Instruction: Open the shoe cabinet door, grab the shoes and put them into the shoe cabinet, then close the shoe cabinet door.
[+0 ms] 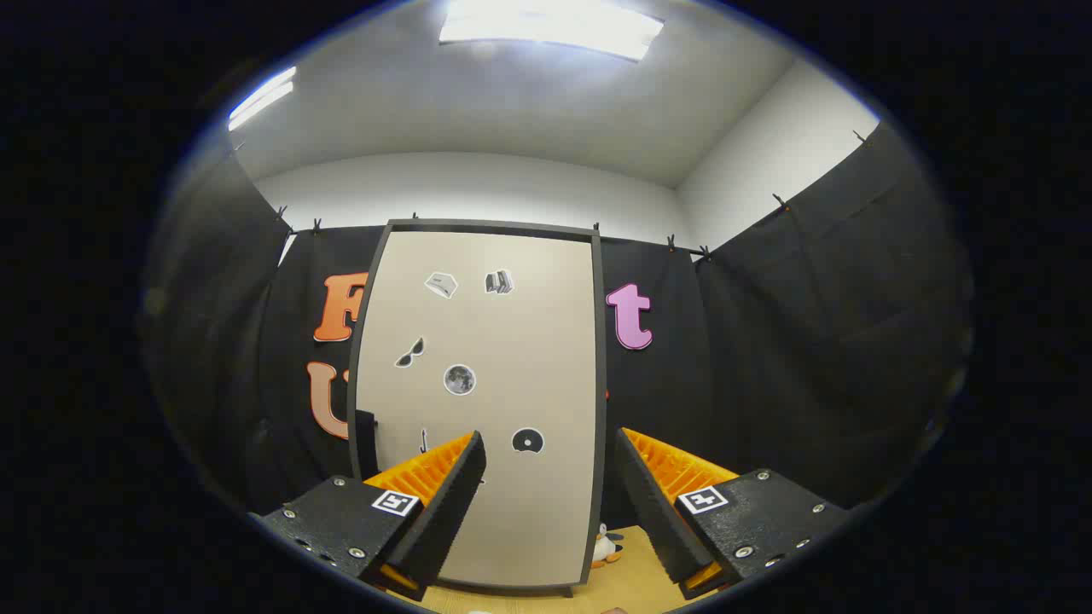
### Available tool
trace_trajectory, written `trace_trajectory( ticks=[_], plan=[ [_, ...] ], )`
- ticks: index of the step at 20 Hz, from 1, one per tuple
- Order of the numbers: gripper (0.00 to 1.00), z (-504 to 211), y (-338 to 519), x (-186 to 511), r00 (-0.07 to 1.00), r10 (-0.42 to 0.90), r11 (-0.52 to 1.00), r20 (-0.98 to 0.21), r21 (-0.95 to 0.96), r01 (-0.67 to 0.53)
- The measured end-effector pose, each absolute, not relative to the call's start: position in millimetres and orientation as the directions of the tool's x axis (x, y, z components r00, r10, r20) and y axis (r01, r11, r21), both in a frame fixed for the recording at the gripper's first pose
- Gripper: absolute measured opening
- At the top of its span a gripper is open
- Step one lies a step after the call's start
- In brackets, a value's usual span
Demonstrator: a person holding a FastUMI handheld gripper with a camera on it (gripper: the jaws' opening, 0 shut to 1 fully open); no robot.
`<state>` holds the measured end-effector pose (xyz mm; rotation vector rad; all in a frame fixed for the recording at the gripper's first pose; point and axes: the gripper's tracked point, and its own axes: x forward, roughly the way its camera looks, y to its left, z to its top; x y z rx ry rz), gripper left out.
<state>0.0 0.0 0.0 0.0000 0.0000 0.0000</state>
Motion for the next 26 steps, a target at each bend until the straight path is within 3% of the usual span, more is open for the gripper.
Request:
trace_trajectory(
  ticks=[14,26],
  plan=[
    [0.95,-2,-12,3,0.999,-0.035,0.999,0.003,0.004,0.035],
    [0.95,-21,58,23,0.996,0.066,0.998,-0.057,0.016,-0.065]
  ],
)
